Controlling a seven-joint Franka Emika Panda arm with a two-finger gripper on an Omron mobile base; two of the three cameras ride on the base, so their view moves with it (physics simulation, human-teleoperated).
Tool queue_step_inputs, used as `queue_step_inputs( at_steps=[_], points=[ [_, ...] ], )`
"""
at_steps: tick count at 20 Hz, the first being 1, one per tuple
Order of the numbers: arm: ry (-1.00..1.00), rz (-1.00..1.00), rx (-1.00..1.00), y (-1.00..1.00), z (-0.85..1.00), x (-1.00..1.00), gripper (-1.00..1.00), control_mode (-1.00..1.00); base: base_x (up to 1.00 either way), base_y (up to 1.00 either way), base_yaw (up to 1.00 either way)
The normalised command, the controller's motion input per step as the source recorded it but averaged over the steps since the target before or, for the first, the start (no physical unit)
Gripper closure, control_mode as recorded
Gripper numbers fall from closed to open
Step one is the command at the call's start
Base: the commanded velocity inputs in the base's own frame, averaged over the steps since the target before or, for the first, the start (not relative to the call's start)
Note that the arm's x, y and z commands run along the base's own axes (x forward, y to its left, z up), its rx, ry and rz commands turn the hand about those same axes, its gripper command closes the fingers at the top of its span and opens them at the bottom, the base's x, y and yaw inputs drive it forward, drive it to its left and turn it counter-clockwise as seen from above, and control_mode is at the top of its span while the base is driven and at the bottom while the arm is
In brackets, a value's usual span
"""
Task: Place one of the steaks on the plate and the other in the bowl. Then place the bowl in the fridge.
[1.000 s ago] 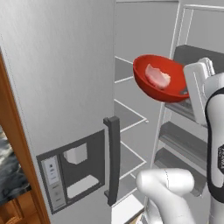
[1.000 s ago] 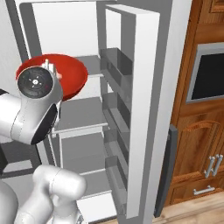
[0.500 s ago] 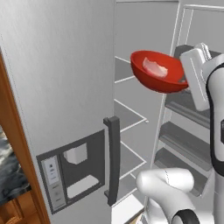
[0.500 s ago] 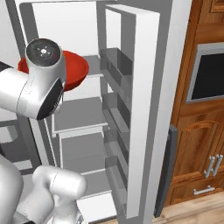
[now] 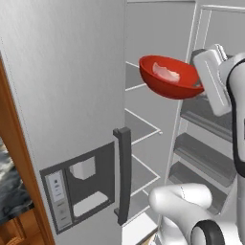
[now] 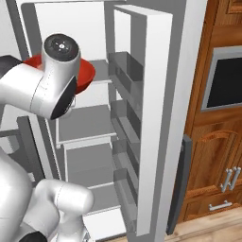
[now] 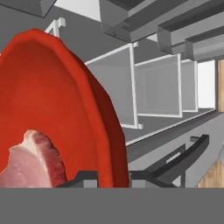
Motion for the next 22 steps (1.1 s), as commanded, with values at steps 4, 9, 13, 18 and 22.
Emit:
queue_step_inputs(
  at_steps=[4, 9, 13, 18, 22],
  points=[
    [0.00, 0.01, 0.00, 0.05, 0.00, 0.31, 1.00, -1.00, 0.00, 0.00, 0.00],
    [0.00, 0.00, 0.00, 0.01, 0.00, 0.42, 1.00, -1.00, 0.00, 0.00, 0.00],
    [0.00, 0.00, -0.02, 0.07, 0.00, 0.42, 1.00, -1.00, 0.00, 0.00, 0.00],
    [0.00, 0.04, -0.09, 0.22, 0.00, 0.27, 1.00, -1.00, 0.00, 0.00, 0.00],
    [0.01, 0.05, -0.09, 0.12, 0.00, 0.28, 1.00, -1.00, 0.00, 0.00, 0.00]
  ],
)
